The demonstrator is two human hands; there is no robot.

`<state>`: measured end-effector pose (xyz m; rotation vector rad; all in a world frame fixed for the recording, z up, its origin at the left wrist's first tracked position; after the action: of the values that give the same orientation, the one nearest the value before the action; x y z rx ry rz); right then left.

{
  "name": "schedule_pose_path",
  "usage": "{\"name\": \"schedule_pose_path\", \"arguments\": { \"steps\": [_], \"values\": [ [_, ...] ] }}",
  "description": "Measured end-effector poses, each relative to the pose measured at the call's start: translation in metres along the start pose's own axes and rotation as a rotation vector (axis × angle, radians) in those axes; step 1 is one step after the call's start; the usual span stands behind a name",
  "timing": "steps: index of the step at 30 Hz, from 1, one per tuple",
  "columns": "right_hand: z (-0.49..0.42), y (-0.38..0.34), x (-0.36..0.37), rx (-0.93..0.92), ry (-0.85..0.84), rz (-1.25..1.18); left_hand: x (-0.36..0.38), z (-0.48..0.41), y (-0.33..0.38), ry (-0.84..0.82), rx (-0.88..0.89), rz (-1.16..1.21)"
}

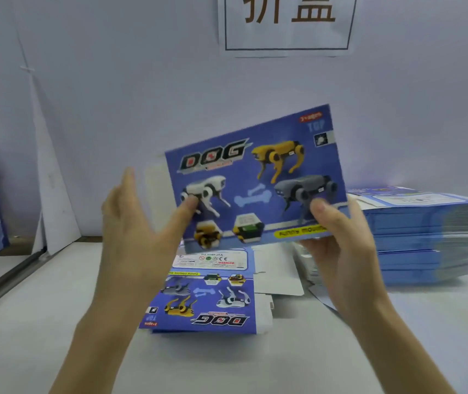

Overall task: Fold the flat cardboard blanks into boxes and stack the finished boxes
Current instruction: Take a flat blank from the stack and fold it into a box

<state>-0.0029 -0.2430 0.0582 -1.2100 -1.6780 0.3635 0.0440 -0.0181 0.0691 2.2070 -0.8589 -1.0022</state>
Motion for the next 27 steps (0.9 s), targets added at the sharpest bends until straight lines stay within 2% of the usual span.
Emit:
{"name": "schedule_pose_path", "arguments": {
  "steps": [4, 6, 7, 9, 11, 13, 14, 16, 18, 20, 22, 24, 26, 27],
  "values": [
    [0.013, 0.029, 0.014, -0.041, -0.007, 0.018, 0.019, 0.000, -0.016, -0.256, -0.432, 0.741],
    [0.014, 0.040, 0.018, 0.035, -0.042, 0.030, 0.026, 0.000, -0.017, -0.453, -0.469, 1.037],
    [0.014, 0.045, 0.018, 0.111, -0.058, 0.057, 0.028, -0.001, -0.017, -0.484, -0.442, 1.142],
    [0.012, 0.052, 0.013, 0.311, -0.088, 0.243, 0.029, -0.002, -0.017, -0.400, -0.376, 1.264],
    [0.012, 0.057, 0.004, 0.532, -0.156, 0.485, 0.026, -0.005, -0.018, -0.261, -0.297, 1.170],
    [0.010, 0.061, -0.006, 0.601, -0.129, 0.551, 0.020, -0.006, -0.016, -0.193, -0.113, 0.875],
    [0.007, 0.061, -0.008, 0.569, -0.074, 0.516, 0.018, -0.006, -0.014, -0.187, -0.014, 0.751],
    [0.001, 0.052, -0.013, 0.395, 0.088, 0.418, 0.014, -0.006, -0.014, -0.240, 0.145, 0.659],
    [-0.004, 0.037, -0.014, 0.194, 0.119, 0.362, 0.016, -0.004, -0.012, -0.402, 0.253, 0.626],
    [-0.003, 0.029, -0.007, 0.158, -0.045, 0.342, 0.024, 0.000, -0.014, -0.522, 0.260, 0.557],
    [0.001, 0.029, 0.001, 0.169, -0.168, 0.415, 0.026, -0.001, -0.017, -0.514, 0.183, 0.471],
    [0.005, 0.026, 0.007, 0.082, -0.144, 0.510, 0.022, -0.003, -0.022, -0.587, 0.130, 0.443],
    [0.008, 0.023, 0.010, 0.039, -0.108, 0.515, 0.015, -0.003, -0.023, -0.701, 0.061, 0.578],
    [0.009, 0.021, 0.012, 0.036, -0.108, 0.517, 0.012, -0.004, -0.024, -0.704, 0.005, 0.634]
  ]
}}
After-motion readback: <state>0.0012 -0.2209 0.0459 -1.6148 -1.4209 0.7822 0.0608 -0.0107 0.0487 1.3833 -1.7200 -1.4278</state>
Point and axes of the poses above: each hand's wrist, its own z-axis away from the middle knuckle, its own x-axis out of the palm, y = z × x, the point moved 3 cm from there along -z, towards the middle knuckle, and after that the axes turned 7 degrees about -z, right-handed, at the moved point
